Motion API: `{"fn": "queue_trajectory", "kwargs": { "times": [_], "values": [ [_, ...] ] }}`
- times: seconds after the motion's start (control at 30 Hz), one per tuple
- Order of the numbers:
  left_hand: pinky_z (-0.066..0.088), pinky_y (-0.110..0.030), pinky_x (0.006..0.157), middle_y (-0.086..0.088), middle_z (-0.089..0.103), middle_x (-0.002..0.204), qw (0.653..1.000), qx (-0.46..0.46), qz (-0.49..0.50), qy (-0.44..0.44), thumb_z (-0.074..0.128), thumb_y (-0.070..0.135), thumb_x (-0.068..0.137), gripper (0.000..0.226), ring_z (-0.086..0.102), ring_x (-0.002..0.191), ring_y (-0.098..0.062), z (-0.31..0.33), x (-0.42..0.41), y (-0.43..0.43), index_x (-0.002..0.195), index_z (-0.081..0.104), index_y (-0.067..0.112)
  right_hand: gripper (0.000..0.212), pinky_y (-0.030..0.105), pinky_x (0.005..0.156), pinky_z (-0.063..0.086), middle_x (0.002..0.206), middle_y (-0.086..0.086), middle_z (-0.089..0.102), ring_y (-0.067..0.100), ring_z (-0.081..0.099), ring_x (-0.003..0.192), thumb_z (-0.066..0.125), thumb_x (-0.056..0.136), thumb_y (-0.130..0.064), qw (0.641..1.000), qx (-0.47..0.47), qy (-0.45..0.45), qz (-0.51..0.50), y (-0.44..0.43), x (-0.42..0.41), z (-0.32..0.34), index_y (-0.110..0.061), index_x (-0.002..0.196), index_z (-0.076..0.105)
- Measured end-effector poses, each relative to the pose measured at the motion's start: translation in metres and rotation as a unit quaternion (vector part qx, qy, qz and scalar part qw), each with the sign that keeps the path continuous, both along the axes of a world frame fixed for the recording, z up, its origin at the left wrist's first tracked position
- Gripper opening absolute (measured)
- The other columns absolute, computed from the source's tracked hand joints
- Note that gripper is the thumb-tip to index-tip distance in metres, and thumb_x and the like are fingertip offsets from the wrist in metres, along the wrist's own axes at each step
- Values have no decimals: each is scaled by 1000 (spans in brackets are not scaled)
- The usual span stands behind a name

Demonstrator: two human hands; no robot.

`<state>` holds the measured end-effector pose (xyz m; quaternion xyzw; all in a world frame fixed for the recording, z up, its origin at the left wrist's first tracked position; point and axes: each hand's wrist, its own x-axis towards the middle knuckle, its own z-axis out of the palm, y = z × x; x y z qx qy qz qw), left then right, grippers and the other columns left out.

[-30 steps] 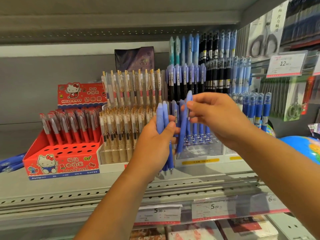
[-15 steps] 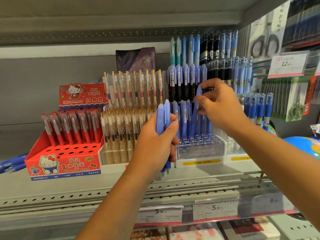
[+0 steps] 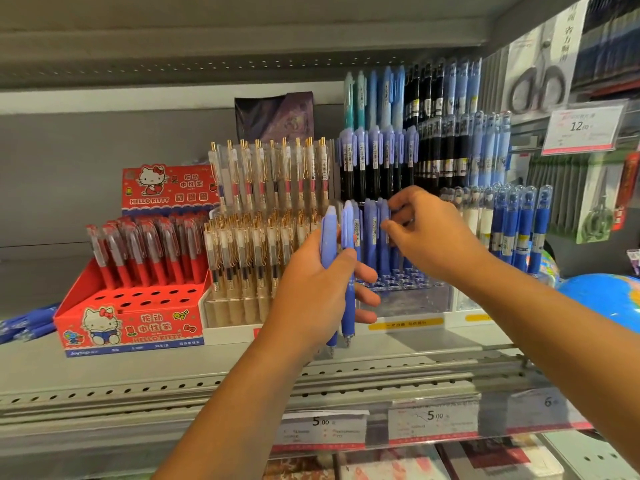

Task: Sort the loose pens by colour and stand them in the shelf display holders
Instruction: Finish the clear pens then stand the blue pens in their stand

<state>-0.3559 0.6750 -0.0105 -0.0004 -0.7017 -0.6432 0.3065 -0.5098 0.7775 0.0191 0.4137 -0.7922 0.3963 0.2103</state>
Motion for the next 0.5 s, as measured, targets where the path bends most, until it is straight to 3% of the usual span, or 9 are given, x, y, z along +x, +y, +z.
{"fn": "queue_trajectory", "kwargs": {
  "times": [0.13,0.2,0.27,0.33,0.4,0.5],
  "values": [
    [62,-41,56,-4,74,81,1000,-17,3,-3,48,16,103,21,71,65,-23,0,1,1,121,52,27,35,35,59,52,84,-5,64,13,62,71,61,96,-30,1000,0,-8,-15,5,4,0,-22,126,45],
    [62,-40,57,-6,74,85,1000,-20,2,0,50,17,103,20,73,70,-24,-1,1,0,120,53,27,48,42,60,53,83,-7,62,12,61,69,60,95,-34,999,-2,23,-40,8,9,-1,-24,135,36],
    [62,-39,58,-4,74,86,1000,-20,-2,2,51,18,102,21,74,73,-25,-2,0,0,117,53,32,46,39,63,50,90,-9,60,7,57,72,59,95,-39,998,-25,45,-45,9,17,1,-24,134,39],
    [62,-37,58,-1,75,85,1000,-22,-6,3,52,18,101,22,74,74,-24,-1,1,-1,110,55,38,29,38,66,50,92,-8,63,9,59,74,61,94,-36,996,-73,-18,40,8,29,4,-23,120,55],
    [61,-35,57,2,75,85,1000,-28,-5,4,54,17,100,22,74,74,-22,-1,1,-1,106,58,39,16,41,68,58,88,3,69,22,66,77,65,92,-29,974,-110,-123,153,7,42,8,-21,106,65],
    [61,-33,58,3,76,89,999,-32,-5,8,59,16,97,20,75,75,-21,-1,1,-1,108,61,33,13,28,64,58,83,8,72,21,70,75,73,87,-22,955,-138,-155,211,7,54,8,-17,99,69]
  ]
}}
